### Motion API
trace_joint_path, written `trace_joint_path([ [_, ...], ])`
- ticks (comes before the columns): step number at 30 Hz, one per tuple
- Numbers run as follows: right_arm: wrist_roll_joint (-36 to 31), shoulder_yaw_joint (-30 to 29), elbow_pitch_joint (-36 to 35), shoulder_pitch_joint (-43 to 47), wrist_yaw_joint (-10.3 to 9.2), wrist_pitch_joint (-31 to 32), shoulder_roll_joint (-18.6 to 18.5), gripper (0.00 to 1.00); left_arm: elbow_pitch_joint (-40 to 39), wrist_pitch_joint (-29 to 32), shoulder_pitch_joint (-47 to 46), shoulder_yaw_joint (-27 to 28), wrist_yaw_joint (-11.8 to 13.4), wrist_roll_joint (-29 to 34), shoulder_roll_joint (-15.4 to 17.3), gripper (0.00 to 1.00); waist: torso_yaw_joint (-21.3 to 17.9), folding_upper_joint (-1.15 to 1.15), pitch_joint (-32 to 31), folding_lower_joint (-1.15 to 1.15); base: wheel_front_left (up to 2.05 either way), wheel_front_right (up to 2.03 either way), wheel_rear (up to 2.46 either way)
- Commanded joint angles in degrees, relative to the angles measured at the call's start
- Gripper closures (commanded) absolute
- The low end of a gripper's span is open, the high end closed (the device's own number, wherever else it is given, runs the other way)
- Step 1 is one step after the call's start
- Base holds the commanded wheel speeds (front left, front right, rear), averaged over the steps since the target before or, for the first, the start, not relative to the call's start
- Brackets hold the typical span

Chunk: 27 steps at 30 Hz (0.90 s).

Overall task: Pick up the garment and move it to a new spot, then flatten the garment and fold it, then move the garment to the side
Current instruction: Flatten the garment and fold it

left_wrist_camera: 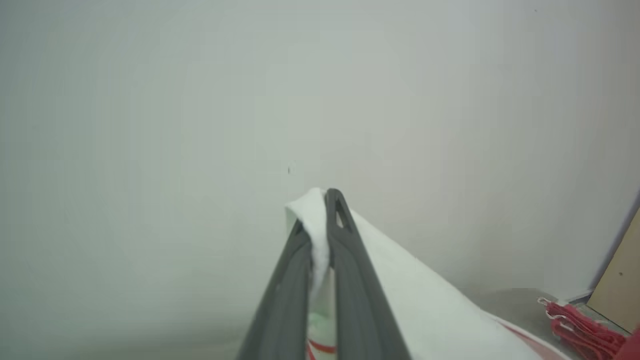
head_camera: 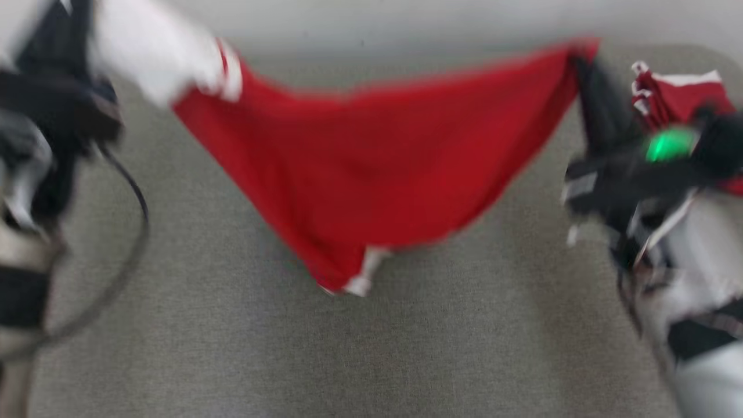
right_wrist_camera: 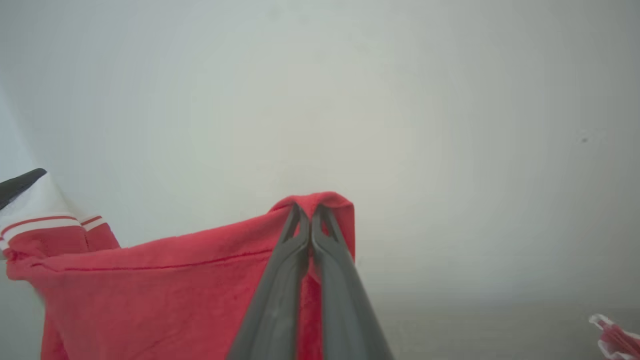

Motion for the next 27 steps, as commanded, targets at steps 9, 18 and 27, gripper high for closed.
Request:
trace_joint_path([
  [9,4.08,-4.84,15.23,-44.57,-0.13,7.98,1.24,1.0,14.04,5.36,-44.44,-1.44,0.46,4.58,-0.13,1.0,-2.67,-0.01,19.32,-0.01,0.0,0.0,0.0],
  [18,-1.02,-4.86,32.35,-68.22,-0.13,5.98,-0.82,1.0,28.81,1.96,-65.88,-4.63,0.16,7.64,-3.75,1.0,-1.5,-0.01,24.86,-0.01,0.0,0.0,0.0],
  [27,-1.12,-0.88,42.51,-75.71,-0.13,1.97,-1.11,1.0,38.24,-1.39,-72.2,-7.5,0.07,6.93,-5.67,1.0,-1.28,-0.01,29.48,-0.01,0.0,0.0,0.0],
])
